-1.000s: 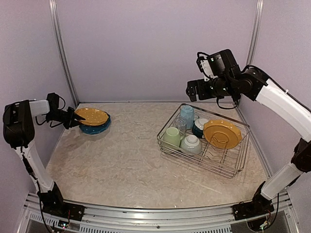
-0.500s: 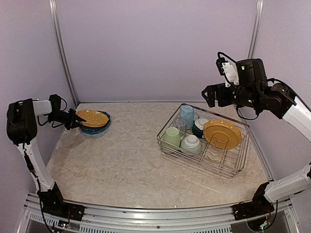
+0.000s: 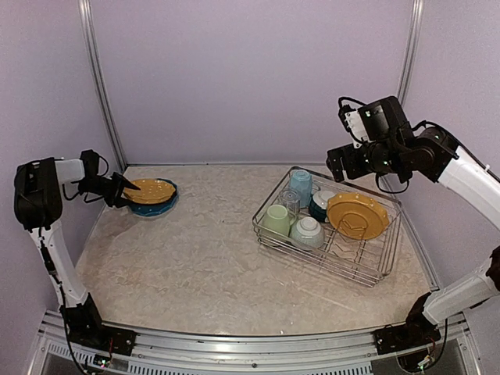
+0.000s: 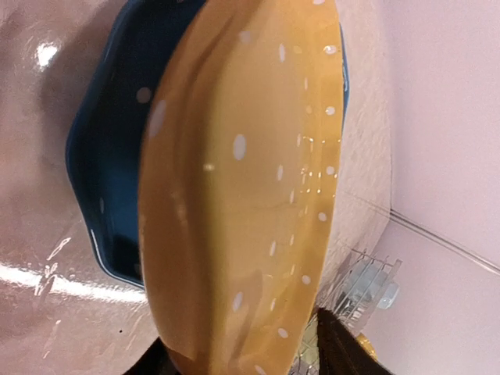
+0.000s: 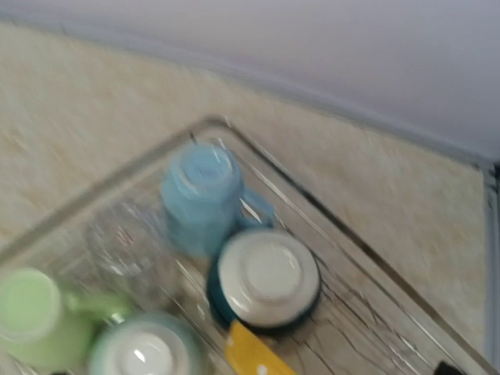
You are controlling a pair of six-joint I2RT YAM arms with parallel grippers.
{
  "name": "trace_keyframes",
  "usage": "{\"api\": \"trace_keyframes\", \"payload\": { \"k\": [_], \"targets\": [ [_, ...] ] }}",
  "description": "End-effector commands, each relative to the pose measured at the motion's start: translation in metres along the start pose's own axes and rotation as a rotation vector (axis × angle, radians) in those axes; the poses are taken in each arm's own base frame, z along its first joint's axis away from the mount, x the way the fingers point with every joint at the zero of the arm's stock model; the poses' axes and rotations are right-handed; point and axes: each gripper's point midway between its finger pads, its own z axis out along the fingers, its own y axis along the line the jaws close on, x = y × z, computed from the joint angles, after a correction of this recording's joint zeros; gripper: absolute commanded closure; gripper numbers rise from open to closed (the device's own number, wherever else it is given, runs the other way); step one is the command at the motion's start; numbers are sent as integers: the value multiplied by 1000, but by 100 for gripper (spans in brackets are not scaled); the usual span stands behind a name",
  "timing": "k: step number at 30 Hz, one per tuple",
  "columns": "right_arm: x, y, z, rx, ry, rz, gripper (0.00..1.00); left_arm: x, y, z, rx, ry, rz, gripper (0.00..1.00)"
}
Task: Unload the mixed dishes from the dish rack
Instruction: Place the plate on the plate, then grab the plate from the dish rack.
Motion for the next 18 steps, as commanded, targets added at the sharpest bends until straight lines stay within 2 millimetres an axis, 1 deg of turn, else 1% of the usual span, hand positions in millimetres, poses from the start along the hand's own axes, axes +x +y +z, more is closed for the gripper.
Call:
{"api": "trace_keyframes", "payload": {
  "k": [1,2,5,6,9,12,16,18],
  "targets": [
    [28,-13,17,101,151,-74,0,-6,-12,-6,-10,-28,55,41],
    [32,-14,19,110,167,-88,0,-5,-12,-6,-13,-31,57,38],
    [42,-13,26,123,213,-134,0,-5,-12,-9,-35,-42,61,21],
    [45,-14,28,131,230,-150,0,-4,-11,-9,-47,-41,60,18],
    [51,-16,31,151,264,-187,0,-4,-9,-9,-79,-43,58,12],
    [49,-18,31,164,266,-214,0,-2,-9,-8,-116,-49,69,7],
    [50,-28,30,226,281,-241,0,-2,-9,-12,-158,-78,94,6],
    [54,-33,30,251,301,-265,0,1,-16,-19,-170,-105,130,5]
  ]
}}
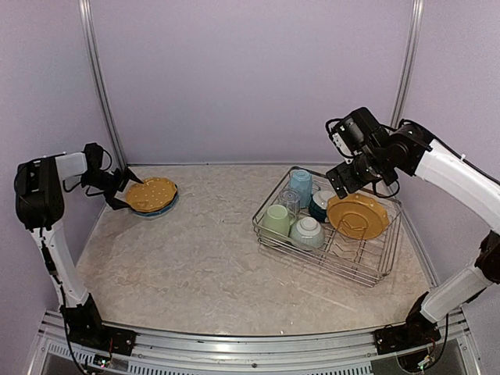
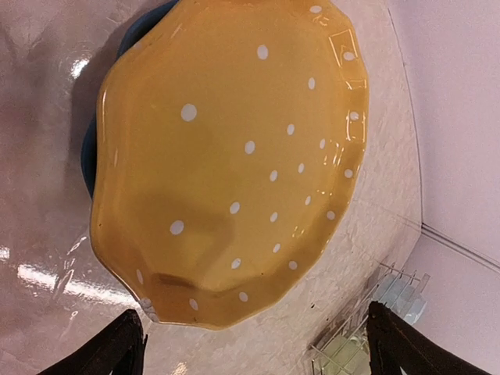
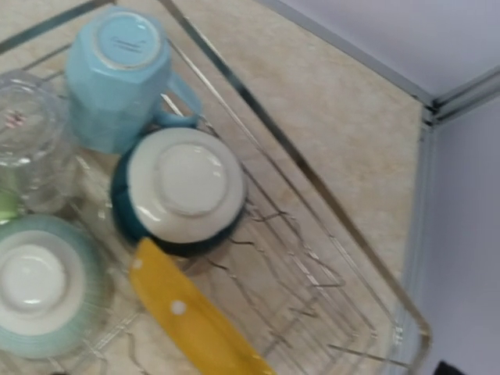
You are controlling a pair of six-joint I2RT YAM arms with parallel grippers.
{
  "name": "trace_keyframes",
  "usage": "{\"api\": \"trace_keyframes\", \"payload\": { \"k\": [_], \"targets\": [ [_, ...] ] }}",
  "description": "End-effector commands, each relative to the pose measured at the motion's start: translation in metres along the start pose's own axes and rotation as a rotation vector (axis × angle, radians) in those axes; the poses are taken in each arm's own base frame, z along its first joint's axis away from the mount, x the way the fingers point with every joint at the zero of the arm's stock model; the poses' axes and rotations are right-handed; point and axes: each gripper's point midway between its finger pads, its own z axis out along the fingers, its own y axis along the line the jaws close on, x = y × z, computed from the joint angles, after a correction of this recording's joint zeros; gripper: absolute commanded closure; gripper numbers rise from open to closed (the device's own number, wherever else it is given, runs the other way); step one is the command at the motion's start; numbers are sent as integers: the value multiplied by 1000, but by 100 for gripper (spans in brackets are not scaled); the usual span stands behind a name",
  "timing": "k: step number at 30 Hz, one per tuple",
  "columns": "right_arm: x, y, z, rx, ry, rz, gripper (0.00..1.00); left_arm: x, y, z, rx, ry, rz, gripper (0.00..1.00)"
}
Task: Unload the mixed dishes from the dish rack
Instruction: Grab the plate from the dish rack.
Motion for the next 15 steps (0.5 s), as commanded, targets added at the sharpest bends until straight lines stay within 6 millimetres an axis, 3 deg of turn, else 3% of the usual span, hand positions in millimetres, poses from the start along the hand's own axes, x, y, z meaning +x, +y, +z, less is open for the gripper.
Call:
{"api": "trace_keyframes", "payload": {
  "k": [1,8,15],
  "targets": [
    [9,-17,1,90,56,-58,0,3,-10,-20,-61,-68,79,4],
    [33,-9,-3,15,111,-164,1,35,-60,-50,-53,-168,308,1],
    [54,-2,-4,-55,159,-221,0,85,-110,-76,26,-220,518,1]
  ]
}}
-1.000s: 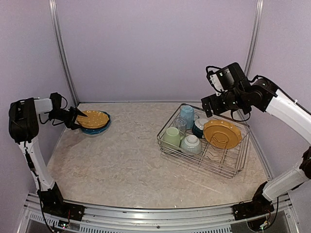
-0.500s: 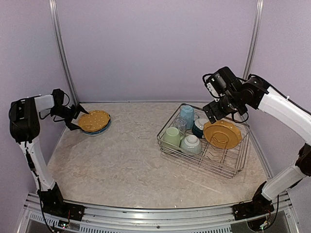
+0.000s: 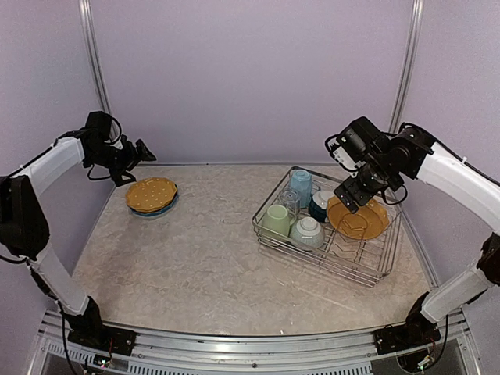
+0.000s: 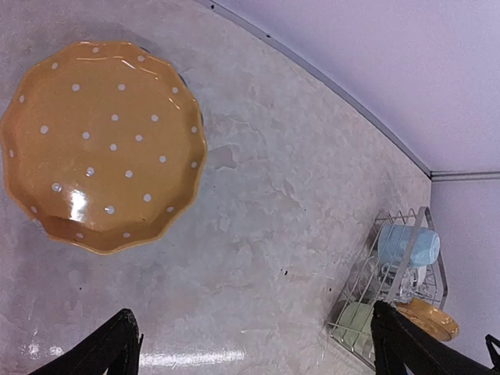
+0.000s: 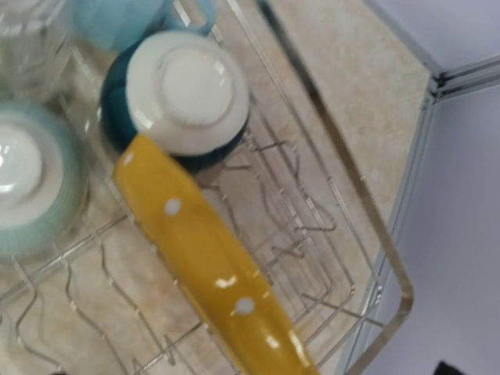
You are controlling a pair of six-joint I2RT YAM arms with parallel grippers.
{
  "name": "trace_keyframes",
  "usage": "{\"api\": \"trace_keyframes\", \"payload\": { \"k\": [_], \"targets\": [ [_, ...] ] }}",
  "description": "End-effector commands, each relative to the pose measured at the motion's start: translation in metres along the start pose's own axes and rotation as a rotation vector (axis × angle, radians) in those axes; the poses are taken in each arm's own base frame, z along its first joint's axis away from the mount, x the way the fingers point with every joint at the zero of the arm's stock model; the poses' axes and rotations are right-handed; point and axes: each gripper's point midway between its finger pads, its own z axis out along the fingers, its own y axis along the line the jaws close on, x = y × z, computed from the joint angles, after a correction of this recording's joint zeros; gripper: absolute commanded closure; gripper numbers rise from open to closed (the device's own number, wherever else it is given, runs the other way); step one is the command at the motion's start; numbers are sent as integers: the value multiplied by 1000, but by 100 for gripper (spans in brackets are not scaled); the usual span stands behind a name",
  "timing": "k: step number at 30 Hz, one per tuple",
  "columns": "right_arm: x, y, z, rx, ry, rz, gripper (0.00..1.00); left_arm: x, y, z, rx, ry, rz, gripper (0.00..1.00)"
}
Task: Unload the mixed dishes from the dish rack
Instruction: Grab the plate from the dish rack.
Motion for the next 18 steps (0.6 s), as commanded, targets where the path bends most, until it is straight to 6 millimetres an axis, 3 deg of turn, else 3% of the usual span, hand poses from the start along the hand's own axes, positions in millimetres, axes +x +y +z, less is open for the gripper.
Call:
{"api": "trace_keyframes", "payload": {
  "k": [1,5,11,18],
  "targets": [
    [21,6,0,-75,38,-36,1,12,-25,-20,23,-55,135,1],
    [25,12,7,-127,48,-76,1,18,-50,-45,79,-113,218,1],
    [36,6,33,-119,138,-96,7,23,-78,-78,188,-175,263,1],
    [33,7,54,-134,180,-106,17,27,-92,-98,249,-199,276,1]
  ]
}}
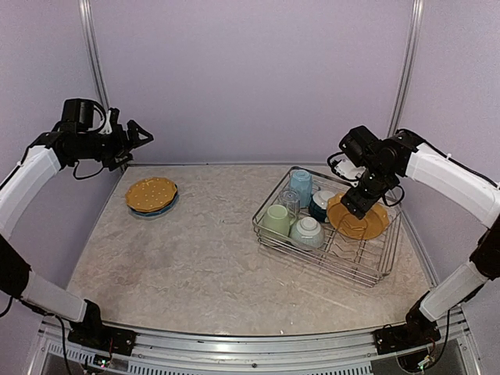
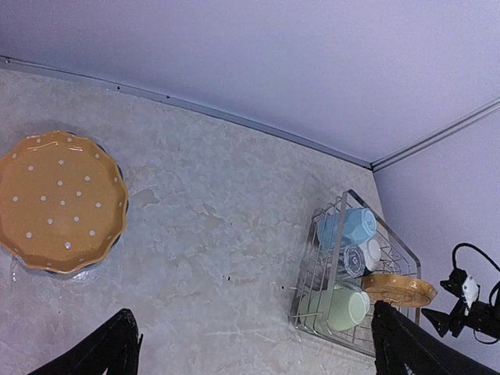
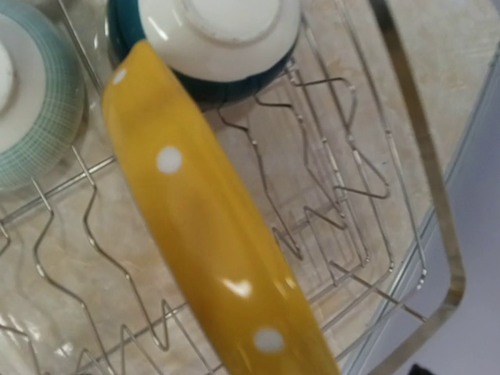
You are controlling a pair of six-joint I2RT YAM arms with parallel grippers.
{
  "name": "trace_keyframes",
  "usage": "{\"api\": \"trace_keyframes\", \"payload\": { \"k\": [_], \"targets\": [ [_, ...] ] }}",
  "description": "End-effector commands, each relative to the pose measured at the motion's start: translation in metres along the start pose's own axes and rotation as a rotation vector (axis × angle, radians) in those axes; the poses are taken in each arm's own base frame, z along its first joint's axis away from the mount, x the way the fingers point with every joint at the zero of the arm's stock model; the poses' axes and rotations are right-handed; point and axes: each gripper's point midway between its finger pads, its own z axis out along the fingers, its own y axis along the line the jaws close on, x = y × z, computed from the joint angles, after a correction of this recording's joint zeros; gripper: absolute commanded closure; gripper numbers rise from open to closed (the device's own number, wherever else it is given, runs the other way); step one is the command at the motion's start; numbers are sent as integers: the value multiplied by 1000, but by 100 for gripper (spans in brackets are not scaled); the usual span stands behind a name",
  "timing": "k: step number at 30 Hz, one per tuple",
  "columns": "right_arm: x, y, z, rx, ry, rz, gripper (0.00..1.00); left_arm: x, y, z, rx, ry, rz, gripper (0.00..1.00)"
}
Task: Unload the mixed dishes from the dish rack
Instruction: Grab the plate from the dish rack.
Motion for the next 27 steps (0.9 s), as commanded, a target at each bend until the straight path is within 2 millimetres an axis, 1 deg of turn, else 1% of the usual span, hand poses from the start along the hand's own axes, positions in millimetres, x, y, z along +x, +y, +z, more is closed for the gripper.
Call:
{"api": "trace_keyframes", "payload": {
  "k": [1,4,7,11,14,15,18,20,25,26,27],
  "targets": [
    [-3,4,14,-32,28,-24,18,2,-13,-7,56,-11,17,1],
    [-1,6,28,-48,63,-27,19,3,-20,-11,93,-13,8,1],
    [-4,11,38,-81,80,-28,24,3,-24,-14,110,-16,7,1],
    [-6,17,44,-104,87,-48,28,2,-27,-17,119,-22,6,1],
    [-7,23,47,-130,86,-56,34,2,-28,-18,124,-21,6,1],
    [-7,23,48,-128,89,-58,37,2,-28,-18,124,-20,7,1],
    [-5,21,53,-109,102,-69,39,3,-29,-18,128,-17,6,1],
    [-7,22,55,-111,100,-75,42,3,-29,-17,130,-15,4,1],
    [-13,21,55,-110,88,-84,57,3,-27,-15,124,-12,4,1],
    [-13,21,54,-111,84,-86,61,4,-26,-14,123,-9,4,1],
    [-14,20,53,-114,79,-87,67,4,-26,-14,124,-8,4,1]
  ]
}}
